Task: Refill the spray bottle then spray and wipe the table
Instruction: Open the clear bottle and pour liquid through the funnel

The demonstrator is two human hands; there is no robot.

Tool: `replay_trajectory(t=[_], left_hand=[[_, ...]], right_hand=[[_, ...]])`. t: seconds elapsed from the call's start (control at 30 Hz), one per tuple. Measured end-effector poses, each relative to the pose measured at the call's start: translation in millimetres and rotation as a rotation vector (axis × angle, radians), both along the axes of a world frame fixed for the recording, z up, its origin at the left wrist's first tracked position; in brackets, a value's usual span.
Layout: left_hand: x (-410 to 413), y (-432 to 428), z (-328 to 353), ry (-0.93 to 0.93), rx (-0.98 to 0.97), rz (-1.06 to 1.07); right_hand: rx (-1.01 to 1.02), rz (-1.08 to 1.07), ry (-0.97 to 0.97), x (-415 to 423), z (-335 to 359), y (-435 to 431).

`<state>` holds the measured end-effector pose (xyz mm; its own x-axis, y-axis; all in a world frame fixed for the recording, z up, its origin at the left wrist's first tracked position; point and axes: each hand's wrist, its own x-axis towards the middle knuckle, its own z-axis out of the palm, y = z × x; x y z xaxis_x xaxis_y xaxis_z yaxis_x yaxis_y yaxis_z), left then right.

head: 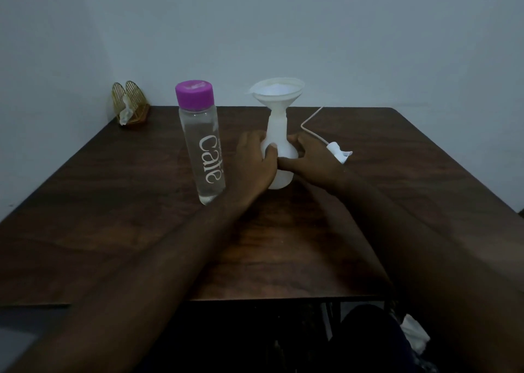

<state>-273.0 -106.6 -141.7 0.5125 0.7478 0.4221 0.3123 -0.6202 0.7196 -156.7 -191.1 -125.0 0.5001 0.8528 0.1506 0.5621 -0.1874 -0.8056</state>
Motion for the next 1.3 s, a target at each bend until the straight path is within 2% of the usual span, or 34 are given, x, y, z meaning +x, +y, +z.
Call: replay_trajectory(t=[0.13, 0.3, 0.6, 0.67, 0.73, 0.83, 1.03, 1.17, 1.3], left_hand=[[-32, -23, -9, 0.014, 0.145, -0.062], [-62, -46, -11, 0.021, 0.198, -0.125], [-73, -50, -1, -0.032, 0.043, -0.188], [-74, -46, 7, -0.075, -0.017, -0.197], [-75, -45, 19, -0.195, -0.072, -0.242], [-75, -42, 35, -0.333, -0.131, -0.330], [-69, -39, 38, -0.140, -0.106, -0.444], [-59, -35, 29, -0.176, -0.054, -0.432], [-52, -26, 31, -0.192, -0.083, -0.388]], right_hand=[[0.000, 0.080, -0.014, -17, -3, -34], [-0.033, 0.185, 0.067, -32, -7, -73], [0.008, 0.197, 0.108, -40, -2, -84], [0.096, 0.147, 0.126, -40, 6, -86], [0.266, 0.119, 0.174, -42, 18, -88], [0.428, 0.157, 0.203, -45, 39, -87], [0.384, 0.177, 0.185, -55, 39, -72], [0.404, 0.158, 0.223, -56, 36, -62], [0.412, 0.122, 0.247, -54, 41, -52]])
